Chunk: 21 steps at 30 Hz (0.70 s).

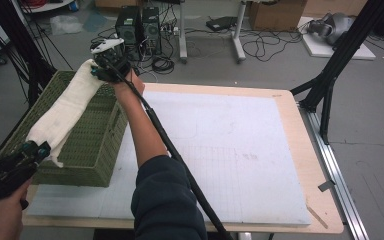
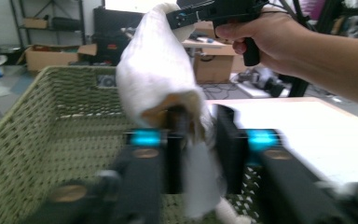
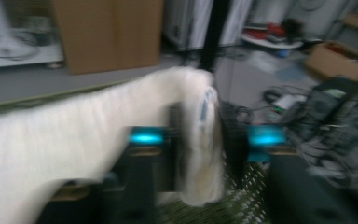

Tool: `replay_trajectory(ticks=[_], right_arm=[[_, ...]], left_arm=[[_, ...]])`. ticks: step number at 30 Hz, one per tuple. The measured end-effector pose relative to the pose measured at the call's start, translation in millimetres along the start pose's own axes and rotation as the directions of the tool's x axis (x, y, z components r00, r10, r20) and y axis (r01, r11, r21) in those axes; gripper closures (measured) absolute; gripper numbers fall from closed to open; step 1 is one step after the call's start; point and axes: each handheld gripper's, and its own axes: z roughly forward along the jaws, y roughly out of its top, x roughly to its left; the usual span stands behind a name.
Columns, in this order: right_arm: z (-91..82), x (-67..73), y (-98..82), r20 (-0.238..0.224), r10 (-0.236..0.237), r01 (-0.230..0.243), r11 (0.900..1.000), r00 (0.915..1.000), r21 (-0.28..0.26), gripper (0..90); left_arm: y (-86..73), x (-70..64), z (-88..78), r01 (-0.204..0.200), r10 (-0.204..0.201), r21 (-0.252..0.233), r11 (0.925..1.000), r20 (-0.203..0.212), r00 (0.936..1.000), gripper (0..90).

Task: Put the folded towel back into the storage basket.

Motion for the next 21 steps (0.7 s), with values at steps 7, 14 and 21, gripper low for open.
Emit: replay_trajectory(ticks=[7, 14, 21], right_arm=[[-1.7, 3.8, -4.4, 0.044, 0.025, -0.026, 1.0, 0.9987, 0.004, 47.0], [-27.7, -1.3, -20.5, 0.01, 0.04, -0.04, 0.999, 0.9992, -0.005, 44.2], [-54.2, -6.9, -40.1, -0.041, 0.057, -0.057, 0.998, 0.9975, 0.013, 34.3]], left_arm=[[0.7, -0.8, -0.7, -0.02, 0.019, -0.005, 0.9998, -0.046, 0.9988, 37.1], [0.0, -4.5, 4.6, 0.011, -0.01, 0.035, 0.9993, -0.022, 0.9997, 28.6], [-0.2, -8.9, 10.6, 0.031, -0.032, 0.049, 0.9983, 0.017, 0.9994, 20.9]])
